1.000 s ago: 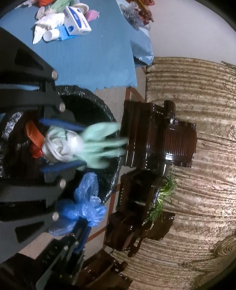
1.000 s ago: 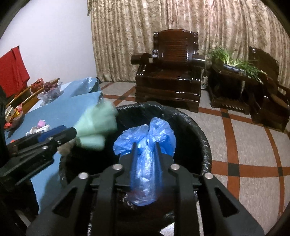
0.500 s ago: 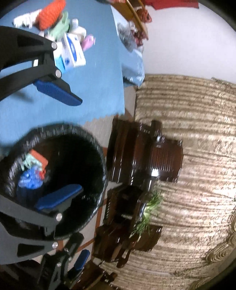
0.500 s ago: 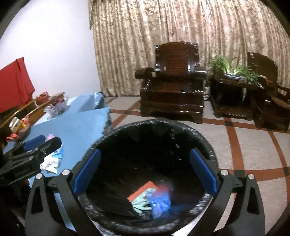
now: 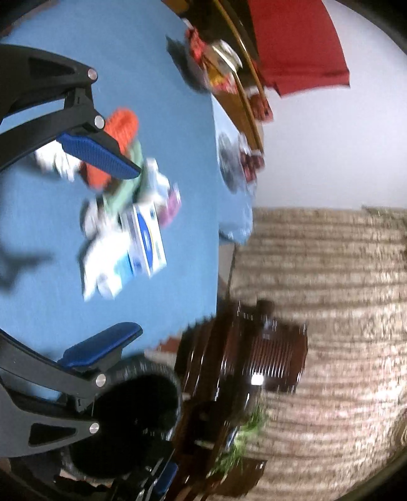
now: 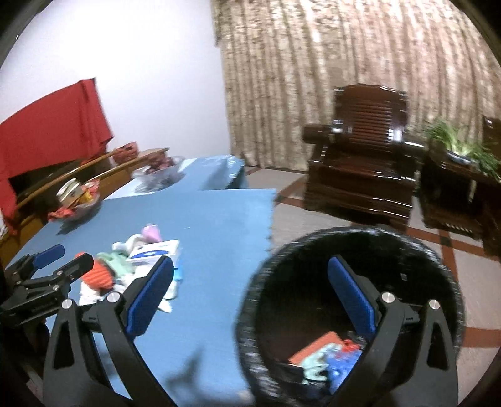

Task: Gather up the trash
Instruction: 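Return to the table and grasp a white tissue with the left tool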

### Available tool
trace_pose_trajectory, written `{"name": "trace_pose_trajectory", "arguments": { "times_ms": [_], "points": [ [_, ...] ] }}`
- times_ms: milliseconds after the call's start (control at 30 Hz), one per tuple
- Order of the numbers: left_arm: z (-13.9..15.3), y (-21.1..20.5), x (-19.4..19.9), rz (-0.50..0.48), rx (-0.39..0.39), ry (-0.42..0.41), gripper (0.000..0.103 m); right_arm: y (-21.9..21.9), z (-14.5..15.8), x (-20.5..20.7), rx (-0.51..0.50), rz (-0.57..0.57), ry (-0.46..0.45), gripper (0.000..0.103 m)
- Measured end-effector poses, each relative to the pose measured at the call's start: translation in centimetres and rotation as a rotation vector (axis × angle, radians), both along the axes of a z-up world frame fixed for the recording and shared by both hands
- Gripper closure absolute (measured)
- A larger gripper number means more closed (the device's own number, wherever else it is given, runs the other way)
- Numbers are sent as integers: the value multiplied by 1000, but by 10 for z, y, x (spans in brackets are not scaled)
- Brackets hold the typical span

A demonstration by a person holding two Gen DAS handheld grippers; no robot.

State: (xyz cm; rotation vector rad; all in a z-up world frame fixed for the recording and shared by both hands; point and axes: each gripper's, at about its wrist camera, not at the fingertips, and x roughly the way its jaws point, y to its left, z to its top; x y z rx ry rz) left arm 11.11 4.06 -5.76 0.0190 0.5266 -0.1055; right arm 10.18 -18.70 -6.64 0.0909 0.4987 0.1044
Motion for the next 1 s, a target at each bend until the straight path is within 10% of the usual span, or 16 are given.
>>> {"name": "trace_pose_trajectory", "arguments": {
  "times_ms": [767,1000],
  "points": [
    [-84,101,16,215,-5,204,26,112,-51,46,-63,169,60,7],
    [-109,101,29,156,-27,294,71,122,-61,54,-62,202,91,18]
  ]
}}
